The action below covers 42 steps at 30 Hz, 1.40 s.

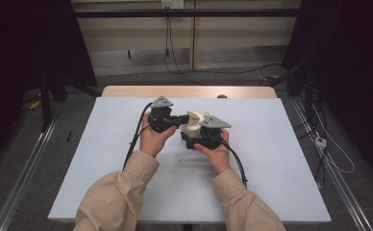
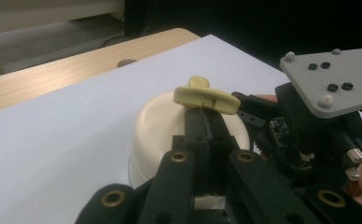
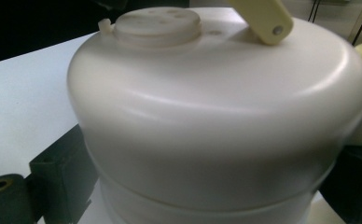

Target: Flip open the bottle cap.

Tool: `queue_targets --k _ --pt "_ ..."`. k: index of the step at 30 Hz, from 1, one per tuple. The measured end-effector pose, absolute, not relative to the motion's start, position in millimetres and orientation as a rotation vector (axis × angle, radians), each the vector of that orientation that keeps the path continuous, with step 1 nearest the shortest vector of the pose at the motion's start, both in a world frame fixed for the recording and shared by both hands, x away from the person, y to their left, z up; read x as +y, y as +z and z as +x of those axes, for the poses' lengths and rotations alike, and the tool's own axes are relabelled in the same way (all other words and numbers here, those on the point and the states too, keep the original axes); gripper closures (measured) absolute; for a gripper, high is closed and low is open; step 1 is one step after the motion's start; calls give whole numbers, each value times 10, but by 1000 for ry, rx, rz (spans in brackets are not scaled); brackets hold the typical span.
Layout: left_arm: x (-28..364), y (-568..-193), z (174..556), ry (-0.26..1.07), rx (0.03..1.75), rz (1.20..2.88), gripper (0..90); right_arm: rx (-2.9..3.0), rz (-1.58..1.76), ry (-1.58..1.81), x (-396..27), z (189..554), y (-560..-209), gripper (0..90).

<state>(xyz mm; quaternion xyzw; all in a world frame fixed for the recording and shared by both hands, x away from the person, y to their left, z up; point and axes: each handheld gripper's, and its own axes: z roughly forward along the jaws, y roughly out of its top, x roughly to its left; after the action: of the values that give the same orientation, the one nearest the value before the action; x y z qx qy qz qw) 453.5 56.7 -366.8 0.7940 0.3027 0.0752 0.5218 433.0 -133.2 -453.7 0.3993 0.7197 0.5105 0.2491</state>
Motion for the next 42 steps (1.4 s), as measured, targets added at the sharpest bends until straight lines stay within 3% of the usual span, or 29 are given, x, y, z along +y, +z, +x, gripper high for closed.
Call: queue_targets --k 42 --pt "446 -3576 4590 198 711 1907 900 1953 1096 1386 -1325 4324 -4535 51"
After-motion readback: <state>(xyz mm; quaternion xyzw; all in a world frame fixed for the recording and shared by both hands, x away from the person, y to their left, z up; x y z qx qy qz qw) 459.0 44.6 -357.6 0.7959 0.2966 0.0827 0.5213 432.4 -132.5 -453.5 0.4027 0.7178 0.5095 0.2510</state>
